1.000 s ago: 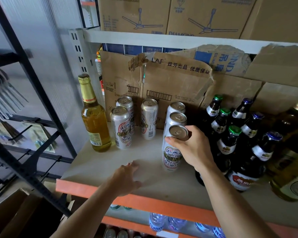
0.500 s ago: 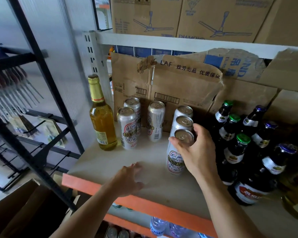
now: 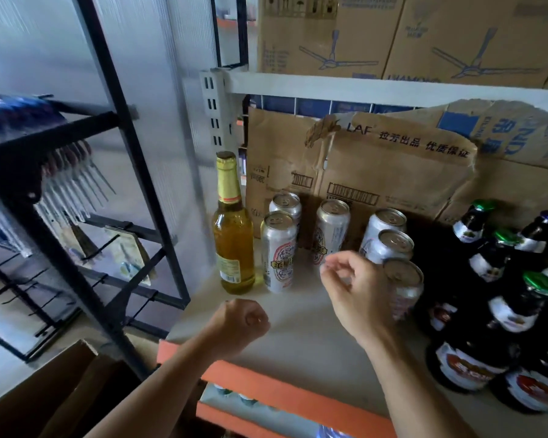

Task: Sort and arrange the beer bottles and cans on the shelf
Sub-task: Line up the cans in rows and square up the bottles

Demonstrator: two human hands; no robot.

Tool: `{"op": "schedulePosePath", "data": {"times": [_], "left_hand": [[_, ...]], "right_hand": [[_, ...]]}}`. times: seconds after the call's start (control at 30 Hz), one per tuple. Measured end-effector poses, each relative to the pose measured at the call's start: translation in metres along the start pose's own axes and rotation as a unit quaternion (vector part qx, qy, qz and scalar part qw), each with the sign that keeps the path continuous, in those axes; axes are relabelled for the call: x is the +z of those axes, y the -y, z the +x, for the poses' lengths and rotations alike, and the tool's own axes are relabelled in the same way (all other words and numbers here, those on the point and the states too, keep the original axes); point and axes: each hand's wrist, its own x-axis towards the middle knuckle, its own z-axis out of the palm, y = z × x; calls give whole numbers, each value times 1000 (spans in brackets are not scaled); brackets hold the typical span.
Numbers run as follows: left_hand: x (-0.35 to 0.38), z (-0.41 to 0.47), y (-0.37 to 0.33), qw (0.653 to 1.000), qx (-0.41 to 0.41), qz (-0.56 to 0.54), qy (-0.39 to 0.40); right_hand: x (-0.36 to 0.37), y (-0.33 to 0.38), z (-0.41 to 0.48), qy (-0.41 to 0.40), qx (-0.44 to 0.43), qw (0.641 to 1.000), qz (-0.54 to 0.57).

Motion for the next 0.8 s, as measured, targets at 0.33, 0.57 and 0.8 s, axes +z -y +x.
{"op": "schedulePosePath", "data": {"times": [0.33,0.57,0.8], "left_hand": [[-20,17,50,993,89,39,66],[-13,27,63,994,93,14,61],[-11,32,53,991,105,28,81]], "right_hand": [[71,9,39,-51,98,994,11],[80,7,37,-77,129,989,-3],[66,-7,46,-158,167,973,-27]]}}
